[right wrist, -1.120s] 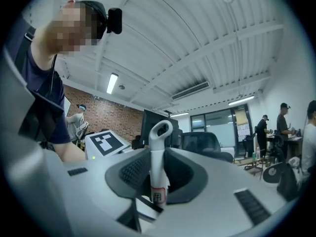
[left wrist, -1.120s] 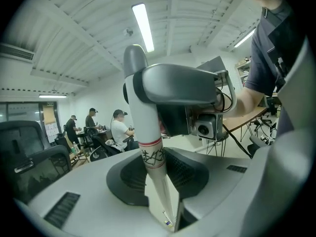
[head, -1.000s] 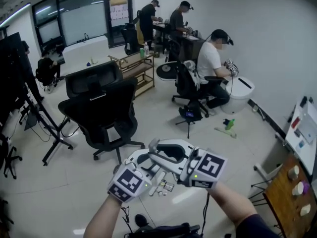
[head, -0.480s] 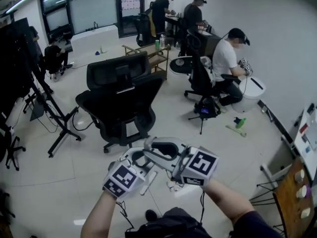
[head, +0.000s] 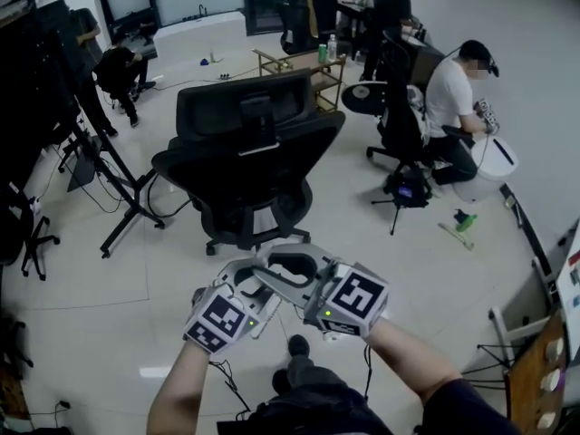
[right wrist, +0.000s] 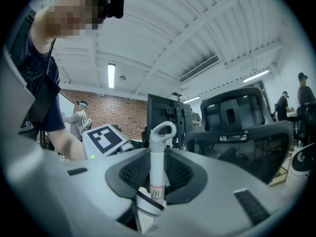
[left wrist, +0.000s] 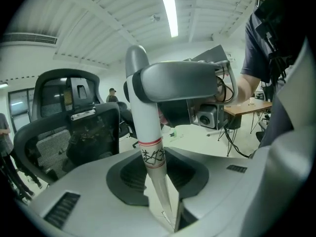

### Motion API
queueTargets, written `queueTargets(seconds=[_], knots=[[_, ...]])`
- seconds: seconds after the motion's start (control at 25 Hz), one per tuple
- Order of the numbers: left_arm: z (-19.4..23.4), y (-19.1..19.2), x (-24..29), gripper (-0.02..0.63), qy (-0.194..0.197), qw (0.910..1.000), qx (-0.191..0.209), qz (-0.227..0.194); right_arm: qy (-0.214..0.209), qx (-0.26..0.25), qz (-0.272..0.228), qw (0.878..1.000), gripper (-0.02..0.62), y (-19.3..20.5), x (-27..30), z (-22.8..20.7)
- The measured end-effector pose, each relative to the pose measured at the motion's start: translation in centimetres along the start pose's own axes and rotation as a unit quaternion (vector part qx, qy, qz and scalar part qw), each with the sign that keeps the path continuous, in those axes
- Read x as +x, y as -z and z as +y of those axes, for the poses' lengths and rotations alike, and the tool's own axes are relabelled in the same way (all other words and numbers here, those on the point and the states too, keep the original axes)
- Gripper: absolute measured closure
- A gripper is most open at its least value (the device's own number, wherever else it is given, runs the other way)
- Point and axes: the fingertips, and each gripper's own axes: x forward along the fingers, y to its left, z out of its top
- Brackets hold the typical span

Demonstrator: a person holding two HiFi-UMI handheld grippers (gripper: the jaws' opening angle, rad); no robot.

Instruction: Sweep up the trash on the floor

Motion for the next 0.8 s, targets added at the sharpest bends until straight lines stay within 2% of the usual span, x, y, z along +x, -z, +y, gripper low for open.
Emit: queueTargets(seconds=[0.16,0.48,0.8], knots=[[2.8,1.5,2.0,0.520,-0.006,0.9997,-0.013,0.019,-0.017,-0.013,0.002,1.000,0.497,1.0,2.1,-3.0],[8.1,5.3,5.2,0.520,-0.037,0.9968,-0.042,0.058,-0.045,0.001,0.030,0.999,0.495,4.1,6.1,-7.7],[10.8,8.8,7.2,0.520,-0.022,0.9964,-0.028,0.077,-0.039,0.023,0.047,0.998,0.495,7.2,8.7,-10.4]])
